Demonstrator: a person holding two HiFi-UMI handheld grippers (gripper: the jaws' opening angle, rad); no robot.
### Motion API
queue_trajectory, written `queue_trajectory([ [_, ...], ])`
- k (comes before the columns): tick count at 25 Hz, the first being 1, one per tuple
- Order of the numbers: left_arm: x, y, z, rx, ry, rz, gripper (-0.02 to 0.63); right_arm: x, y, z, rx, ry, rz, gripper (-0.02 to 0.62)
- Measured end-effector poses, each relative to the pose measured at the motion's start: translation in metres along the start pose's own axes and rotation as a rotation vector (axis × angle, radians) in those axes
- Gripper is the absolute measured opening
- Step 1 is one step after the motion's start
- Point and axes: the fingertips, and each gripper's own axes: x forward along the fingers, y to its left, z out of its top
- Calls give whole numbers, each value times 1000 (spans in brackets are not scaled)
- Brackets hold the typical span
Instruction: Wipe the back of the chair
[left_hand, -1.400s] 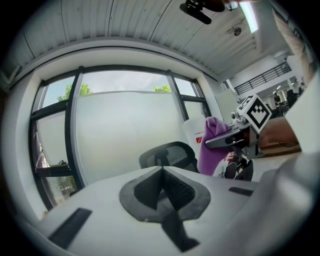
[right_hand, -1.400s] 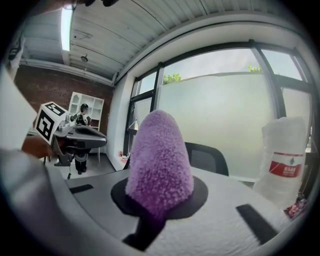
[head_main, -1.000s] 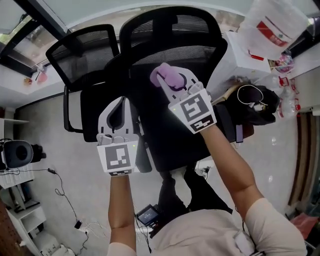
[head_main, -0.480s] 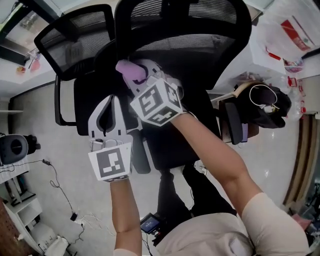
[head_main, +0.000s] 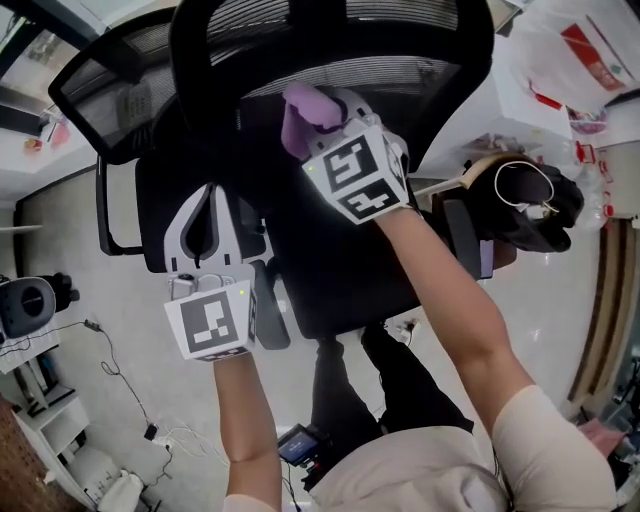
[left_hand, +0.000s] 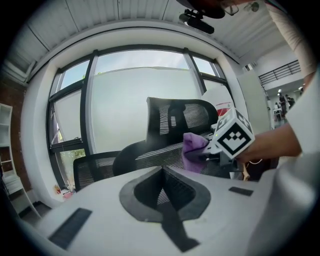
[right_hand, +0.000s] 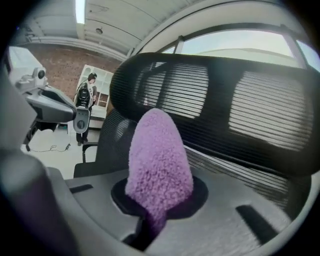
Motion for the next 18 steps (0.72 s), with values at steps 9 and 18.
queue_trajectory([
  [9,39,-95,1,48,26,-149,6,-91,-165,-98,154,90,-271,26],
  [18,57,-130,5,46,32,-193,6,-113,-197,-116,186,93,-332,23],
])
